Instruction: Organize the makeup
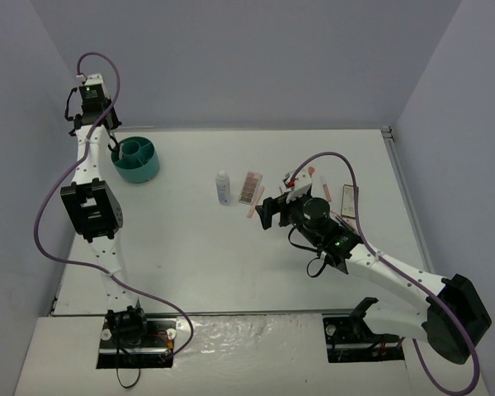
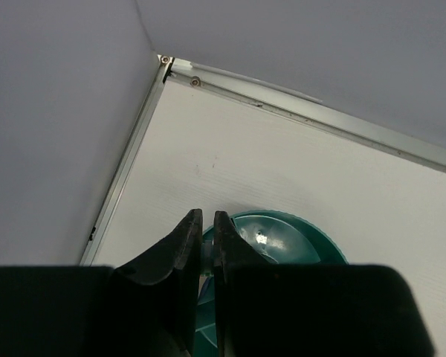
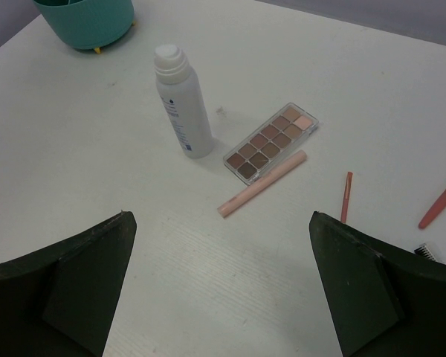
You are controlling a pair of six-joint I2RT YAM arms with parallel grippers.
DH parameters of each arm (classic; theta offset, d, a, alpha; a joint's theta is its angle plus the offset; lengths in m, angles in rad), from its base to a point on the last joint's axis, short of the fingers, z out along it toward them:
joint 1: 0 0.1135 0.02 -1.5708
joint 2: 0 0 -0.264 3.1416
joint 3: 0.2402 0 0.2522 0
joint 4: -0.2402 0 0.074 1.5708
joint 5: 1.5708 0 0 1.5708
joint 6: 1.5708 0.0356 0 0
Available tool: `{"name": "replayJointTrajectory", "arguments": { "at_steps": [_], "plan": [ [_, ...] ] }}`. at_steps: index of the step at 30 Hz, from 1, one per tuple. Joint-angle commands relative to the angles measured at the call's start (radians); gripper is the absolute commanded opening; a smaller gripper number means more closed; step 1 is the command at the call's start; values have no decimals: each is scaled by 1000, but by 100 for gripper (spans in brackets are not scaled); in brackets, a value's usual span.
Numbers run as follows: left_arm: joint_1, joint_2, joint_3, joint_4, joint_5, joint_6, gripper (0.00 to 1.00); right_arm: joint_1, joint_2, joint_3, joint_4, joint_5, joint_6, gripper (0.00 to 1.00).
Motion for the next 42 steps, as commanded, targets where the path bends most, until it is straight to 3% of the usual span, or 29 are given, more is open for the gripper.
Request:
{"name": "replayJointTrajectory", "arguments": {
  "at_steps": [1,4,10,15,19,25,31,42],
  "plan": [
    [5,-28,65,9,3,35,0,-8,4,12,72,15,2,100],
    [5,-15,69,-7,-1,44,0,-9,-1,10,67,18,0,100],
    [8,9,89,-46,-7,53,11,-10,-10,19,40,25,5,100],
    [10,-22,86,-65,-7,45,39,-9,-32,20,-4,54,23,100],
    [10,-85,56,-58,1,23,51,-9,-43,24,-64,87,53,100],
    [6,-263,-29,-52,32,-52,69,-15,-58,38,-168,186,97,100],
    [-35,-561,-254,33,117,-158,82,-49,-64,53,-256,241,163,99],
    [-268,-936,-598,-68,167,-187,94,-146,60,100,-314,227,279,97]
  ]
}}
